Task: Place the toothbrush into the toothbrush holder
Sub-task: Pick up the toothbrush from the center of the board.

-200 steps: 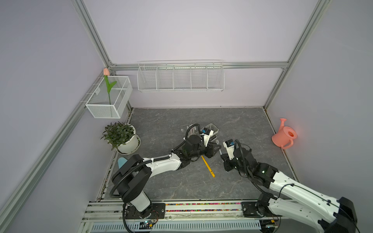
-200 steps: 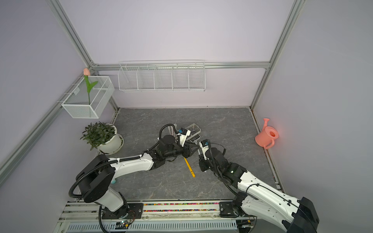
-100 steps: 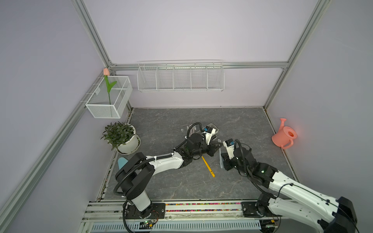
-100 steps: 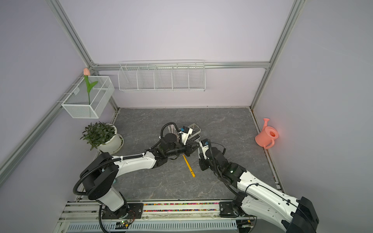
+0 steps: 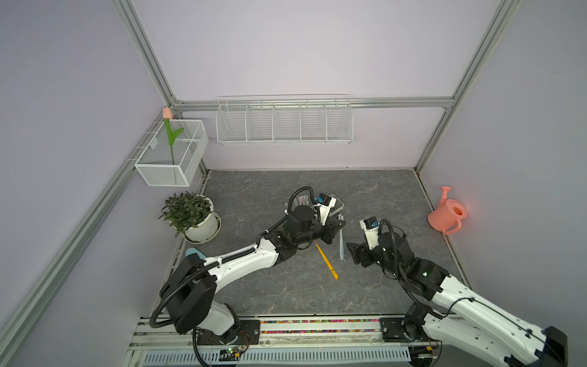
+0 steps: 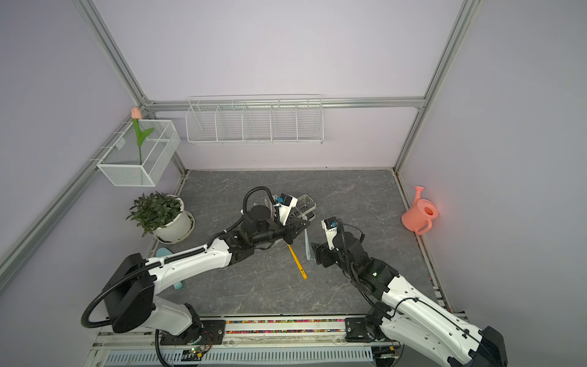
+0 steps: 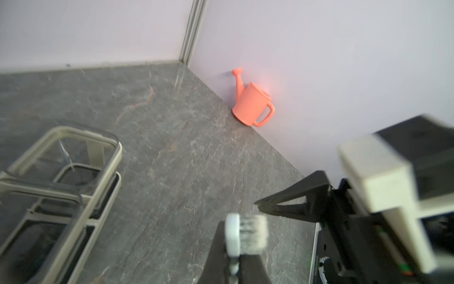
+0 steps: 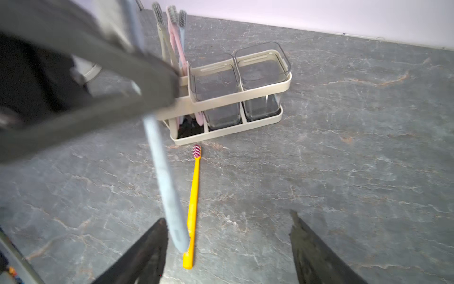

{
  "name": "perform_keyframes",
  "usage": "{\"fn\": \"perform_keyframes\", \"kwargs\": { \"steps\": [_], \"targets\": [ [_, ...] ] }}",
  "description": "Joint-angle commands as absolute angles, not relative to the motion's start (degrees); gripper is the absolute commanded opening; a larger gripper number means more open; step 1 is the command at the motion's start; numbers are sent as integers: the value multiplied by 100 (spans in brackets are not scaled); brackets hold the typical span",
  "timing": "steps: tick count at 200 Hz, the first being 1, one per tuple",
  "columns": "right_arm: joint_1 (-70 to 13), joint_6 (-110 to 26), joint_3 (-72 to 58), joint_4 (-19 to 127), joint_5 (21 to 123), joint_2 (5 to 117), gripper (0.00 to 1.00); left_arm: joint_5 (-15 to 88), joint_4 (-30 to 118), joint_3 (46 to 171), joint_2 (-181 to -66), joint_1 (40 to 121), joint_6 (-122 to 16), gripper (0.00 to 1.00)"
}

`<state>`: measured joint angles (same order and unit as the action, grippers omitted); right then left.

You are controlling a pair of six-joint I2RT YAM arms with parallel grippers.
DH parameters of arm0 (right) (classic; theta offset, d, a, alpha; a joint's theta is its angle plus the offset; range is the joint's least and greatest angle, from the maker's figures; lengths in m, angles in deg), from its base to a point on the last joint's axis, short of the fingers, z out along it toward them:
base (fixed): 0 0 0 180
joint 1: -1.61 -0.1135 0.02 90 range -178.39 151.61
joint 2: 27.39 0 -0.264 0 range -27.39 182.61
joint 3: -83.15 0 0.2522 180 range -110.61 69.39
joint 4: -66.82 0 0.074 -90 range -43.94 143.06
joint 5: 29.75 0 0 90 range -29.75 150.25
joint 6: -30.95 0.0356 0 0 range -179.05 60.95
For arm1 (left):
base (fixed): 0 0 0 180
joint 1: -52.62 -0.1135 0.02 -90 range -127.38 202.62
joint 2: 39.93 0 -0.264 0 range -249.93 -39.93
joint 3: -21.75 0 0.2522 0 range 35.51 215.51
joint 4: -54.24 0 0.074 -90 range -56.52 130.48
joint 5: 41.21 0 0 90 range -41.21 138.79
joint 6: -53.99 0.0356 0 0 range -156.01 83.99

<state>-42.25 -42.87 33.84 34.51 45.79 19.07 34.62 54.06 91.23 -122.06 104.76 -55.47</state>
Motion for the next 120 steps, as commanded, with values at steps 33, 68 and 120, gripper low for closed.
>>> {"fn": "perform_keyframes", "kwargs": {
  "steps": [33,68,120],
  "targets": [
    [-3951,-4335,3047,2760,4864,2380,95,4584,4466,9124,-11229,10501,-4586,0],
    [-3912,-4406,3027,2757,5090,2727,98,5309,4233,9189,-10773,10508,-3930,0],
    [-3876,-4478,3347,3162,5065,2503,98,5964,4893,8869,-10429,10502,-3139,0]
  ]
}}
